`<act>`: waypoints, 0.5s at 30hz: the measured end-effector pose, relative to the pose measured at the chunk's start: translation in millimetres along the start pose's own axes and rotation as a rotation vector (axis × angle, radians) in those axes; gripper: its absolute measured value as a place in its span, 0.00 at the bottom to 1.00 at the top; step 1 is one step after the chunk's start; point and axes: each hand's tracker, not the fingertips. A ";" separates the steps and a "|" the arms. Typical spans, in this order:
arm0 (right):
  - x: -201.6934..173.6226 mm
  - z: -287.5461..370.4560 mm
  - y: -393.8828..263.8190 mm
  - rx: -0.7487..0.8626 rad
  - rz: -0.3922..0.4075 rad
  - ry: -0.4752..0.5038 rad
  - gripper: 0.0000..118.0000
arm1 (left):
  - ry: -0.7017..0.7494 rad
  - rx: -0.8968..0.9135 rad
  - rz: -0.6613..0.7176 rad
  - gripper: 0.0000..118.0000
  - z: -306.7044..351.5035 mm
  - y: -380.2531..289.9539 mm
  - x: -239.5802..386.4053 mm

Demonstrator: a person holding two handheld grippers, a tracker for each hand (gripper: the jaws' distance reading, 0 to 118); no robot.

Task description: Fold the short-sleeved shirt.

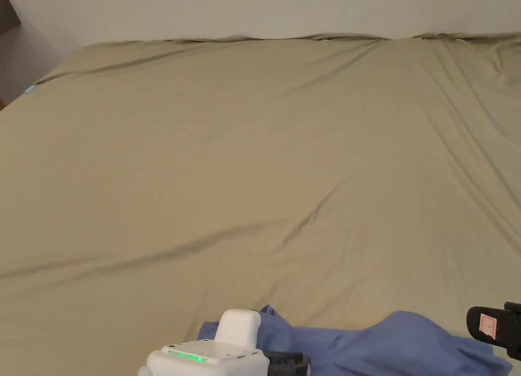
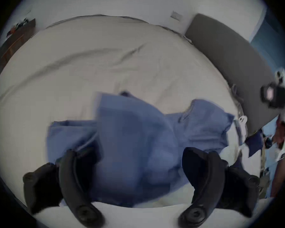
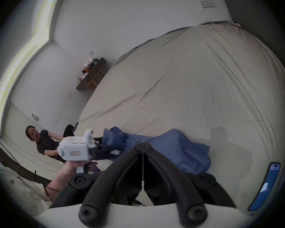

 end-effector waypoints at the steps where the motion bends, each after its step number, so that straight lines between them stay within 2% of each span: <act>1: 3.7 1.1 -2.0 0.001 -0.014 0.006 0.02 | -0.031 0.053 0.016 0.92 20.0 2.1 -7.1; 3: 10.6 1.1 -4.1 0.004 -0.043 0.024 0.02 | -0.032 0.130 0.014 0.92 56.1 6.9 -21.8; 5: 17.1 -1.0 -4.2 -0.001 -0.075 0.029 0.02 | 0.053 0.216 0.033 0.91 81.9 8.5 -36.8; 6: 18.4 -2.1 -3.4 -0.004 -0.080 0.028 0.02 | 0.099 0.240 0.053 0.87 87.1 8.7 -42.9; 7: 18.9 -3.0 -2.5 -0.005 -0.083 0.025 0.02 | 0.123 0.244 0.075 0.79 86.5 8.5 -52.2; 8: 18.8 -3.5 -1.7 -0.004 -0.081 0.025 0.02 | 0.138 0.220 0.091 0.60 80.0 8.4 -59.6; 9: 18.2 -3.7 -1.1 -0.003 -0.079 0.027 0.02 | 0.161 0.177 0.075 0.14 69.0 9.1 -61.6; 10: 17.2 -3.9 -0.4 0.000 -0.078 0.030 0.02 | 0.206 0.140 0.010 0.00 52.4 10.6 -54.9; 11: 15.7 -4.0 0.4 0.004 -0.078 0.037 0.03 | 0.253 0.107 -0.052 0.00 37.6 7.8 -46.7; 12: 13.0 -3.7 0.8 0.006 -0.079 0.042 0.03 | 0.232 0.089 -0.093 0.00 24.3 6.8 -37.9; 14: 8.2 -2.5 1.1 0.007 -0.076 0.046 0.03 | 0.075 0.071 -0.106 0.00 3.1 -0.7 -9.0; 15: 5.8 -1.5 1.0 0.005 -0.069 0.044 0.03 | 0.051 0.079 -0.127 0.00 -5.1 -3.9 8.9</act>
